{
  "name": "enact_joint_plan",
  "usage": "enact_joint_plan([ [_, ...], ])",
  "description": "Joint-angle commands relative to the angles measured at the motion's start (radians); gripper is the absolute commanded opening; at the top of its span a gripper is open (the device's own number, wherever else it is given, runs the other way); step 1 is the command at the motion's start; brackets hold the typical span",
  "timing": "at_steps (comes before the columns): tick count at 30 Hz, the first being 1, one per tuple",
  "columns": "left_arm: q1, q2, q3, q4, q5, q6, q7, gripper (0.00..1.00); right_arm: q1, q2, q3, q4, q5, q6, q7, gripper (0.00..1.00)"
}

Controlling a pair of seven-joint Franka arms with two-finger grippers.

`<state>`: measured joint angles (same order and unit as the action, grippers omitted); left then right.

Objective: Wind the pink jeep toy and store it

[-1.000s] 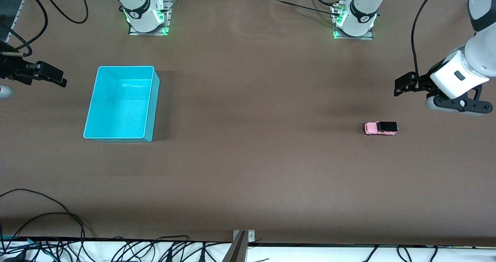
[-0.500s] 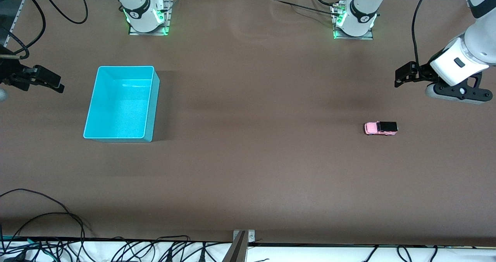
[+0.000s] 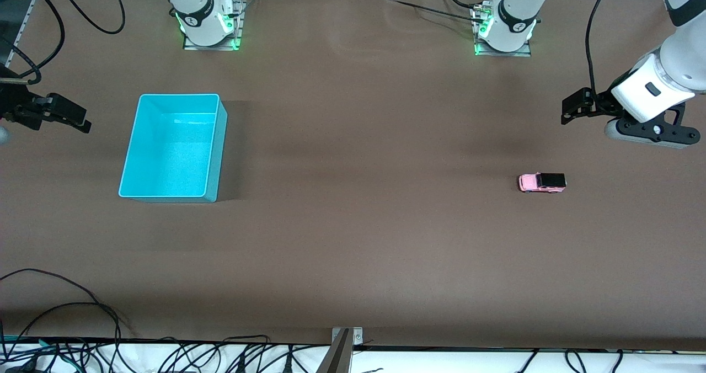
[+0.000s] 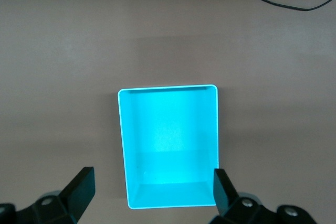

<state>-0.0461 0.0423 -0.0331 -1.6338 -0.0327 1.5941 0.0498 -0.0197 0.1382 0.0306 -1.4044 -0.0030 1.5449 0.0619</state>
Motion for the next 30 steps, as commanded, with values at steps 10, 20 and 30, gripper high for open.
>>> enact_joint_plan([
  [10,0.009,-0.024,-0.002,-0.023,0.008,0.003,0.018,1.00,-0.002,-0.005,0.002,-0.001,0.000,0.003,-0.014,1.00],
  [20,0.011,-0.019,-0.002,-0.021,0.010,0.003,0.028,1.00,-0.003,-0.005,0.000,-0.001,0.005,0.001,-0.014,1.00],
  [30,0.006,-0.002,-0.002,0.009,0.057,-0.002,0.027,1.00,-0.003,-0.005,0.000,-0.001,0.006,-0.002,-0.014,1.00],
])
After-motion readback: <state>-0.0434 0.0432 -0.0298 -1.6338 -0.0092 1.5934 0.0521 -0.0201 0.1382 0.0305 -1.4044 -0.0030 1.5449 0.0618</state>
